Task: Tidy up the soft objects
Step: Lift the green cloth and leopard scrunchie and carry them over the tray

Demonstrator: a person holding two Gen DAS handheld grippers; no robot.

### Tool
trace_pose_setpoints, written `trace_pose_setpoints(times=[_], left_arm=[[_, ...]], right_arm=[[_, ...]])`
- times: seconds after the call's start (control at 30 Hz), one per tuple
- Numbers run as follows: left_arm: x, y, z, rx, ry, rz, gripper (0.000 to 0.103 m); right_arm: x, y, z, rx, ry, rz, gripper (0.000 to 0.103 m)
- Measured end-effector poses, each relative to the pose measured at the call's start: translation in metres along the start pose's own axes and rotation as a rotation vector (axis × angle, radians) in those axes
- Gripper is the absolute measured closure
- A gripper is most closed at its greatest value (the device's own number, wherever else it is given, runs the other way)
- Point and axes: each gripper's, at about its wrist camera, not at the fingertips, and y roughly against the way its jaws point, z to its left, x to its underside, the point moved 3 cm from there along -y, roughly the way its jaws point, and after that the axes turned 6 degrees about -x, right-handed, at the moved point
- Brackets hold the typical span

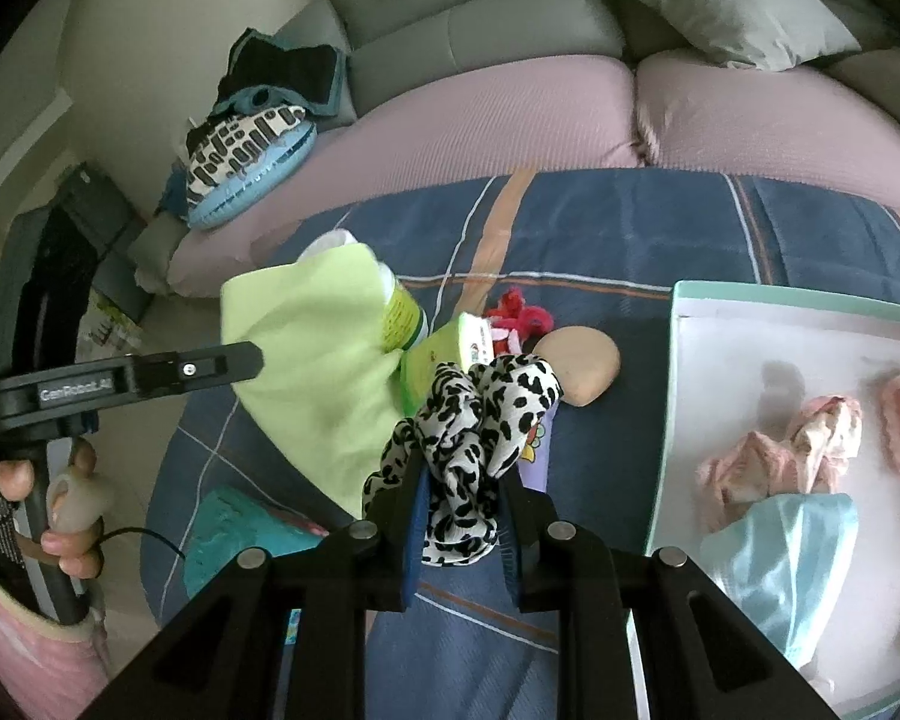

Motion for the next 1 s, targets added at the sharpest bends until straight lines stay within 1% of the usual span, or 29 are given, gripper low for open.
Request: trace_pose_setpoints(times=[0.17, 0.33, 0.53, 0.6, 0.73, 1.0], left_arm=[[-0.004, 0.029, -0.008, 0.032, 0.024, -0.081, 0.101], [-0.012, 0.07, -0.028, 0.054, 0.012, -0.202, 0.101], [-0.02, 0.117, -0.063, 0.079, -0.026, -0.342, 0.101], [-0.023, 0.126, -0.078, 0.093, -0.042, -0.374, 0.101], [-0.028, 0.128, -0.112, 0.123, -0.087, -0.393, 0.101], [-0.034, 0.099, -0.18, 0.187, -0.151, -0.368, 0.101]], right_arm=[[-0.005, 0.022, -0.002, -0.011, -0.007, -0.054, 0.081], [-0.014, 0.054, -0.008, -0.008, -0.015, -0.129, 0.081], [-0.022, 0.102, -0.025, 0.032, -0.032, -0.233, 0.081], [-0.024, 0.121, -0.035, 0.059, -0.042, -0.276, 0.081], [-0.025, 0.155, -0.057, 0.129, -0.068, -0.344, 0.081], [-0.014, 0.214, -0.114, 0.256, -0.164, -0.445, 0.081]])
